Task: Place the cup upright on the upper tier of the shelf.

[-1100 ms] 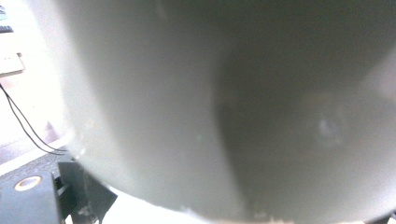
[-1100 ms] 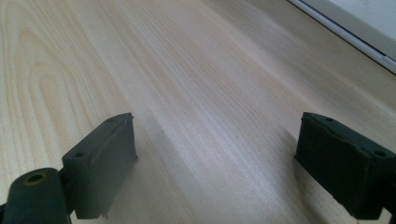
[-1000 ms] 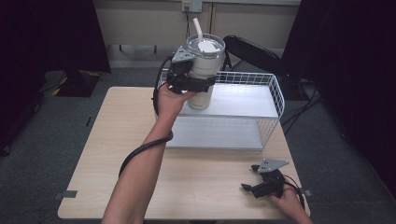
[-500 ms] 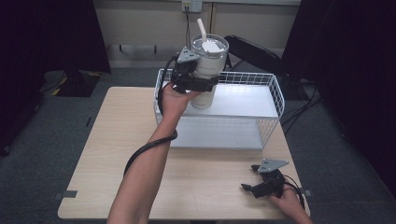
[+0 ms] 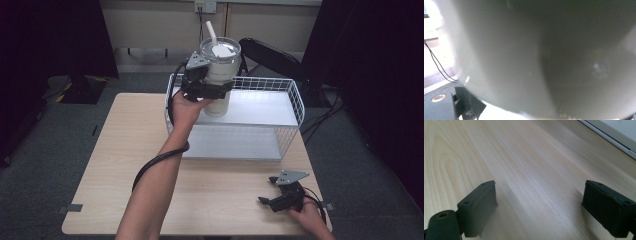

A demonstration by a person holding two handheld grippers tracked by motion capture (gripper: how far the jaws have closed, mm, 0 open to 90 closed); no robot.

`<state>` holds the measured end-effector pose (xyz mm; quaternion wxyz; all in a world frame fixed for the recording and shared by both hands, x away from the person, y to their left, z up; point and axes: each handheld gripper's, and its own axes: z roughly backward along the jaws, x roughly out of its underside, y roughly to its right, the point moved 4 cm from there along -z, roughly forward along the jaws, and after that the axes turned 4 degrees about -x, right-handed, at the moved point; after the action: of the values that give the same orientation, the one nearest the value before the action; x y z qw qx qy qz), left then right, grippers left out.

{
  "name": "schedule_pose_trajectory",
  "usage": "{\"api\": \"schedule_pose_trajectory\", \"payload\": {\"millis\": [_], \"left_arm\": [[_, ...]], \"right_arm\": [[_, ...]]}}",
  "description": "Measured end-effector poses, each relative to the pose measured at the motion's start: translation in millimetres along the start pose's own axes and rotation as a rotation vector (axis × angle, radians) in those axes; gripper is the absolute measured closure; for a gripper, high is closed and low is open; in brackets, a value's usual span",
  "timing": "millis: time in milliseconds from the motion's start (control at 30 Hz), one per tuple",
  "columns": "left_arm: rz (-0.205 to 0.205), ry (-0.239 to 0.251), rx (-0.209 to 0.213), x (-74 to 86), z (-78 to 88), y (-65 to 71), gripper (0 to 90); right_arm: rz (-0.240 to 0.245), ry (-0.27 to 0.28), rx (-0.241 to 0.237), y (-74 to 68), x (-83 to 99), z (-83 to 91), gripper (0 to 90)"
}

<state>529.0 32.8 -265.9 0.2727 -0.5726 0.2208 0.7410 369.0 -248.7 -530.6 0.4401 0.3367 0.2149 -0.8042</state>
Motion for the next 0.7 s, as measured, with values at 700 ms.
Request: {"api": "schedule_pose_trajectory", "payload": {"millis": [700], "left_arm": [[-0.022,0.030,-0.007,4.2,0.7,0.3,9.0]], "right_arm": [[0.000,0.000,0.000,0.0,0.0,0.0,11.5]]}}
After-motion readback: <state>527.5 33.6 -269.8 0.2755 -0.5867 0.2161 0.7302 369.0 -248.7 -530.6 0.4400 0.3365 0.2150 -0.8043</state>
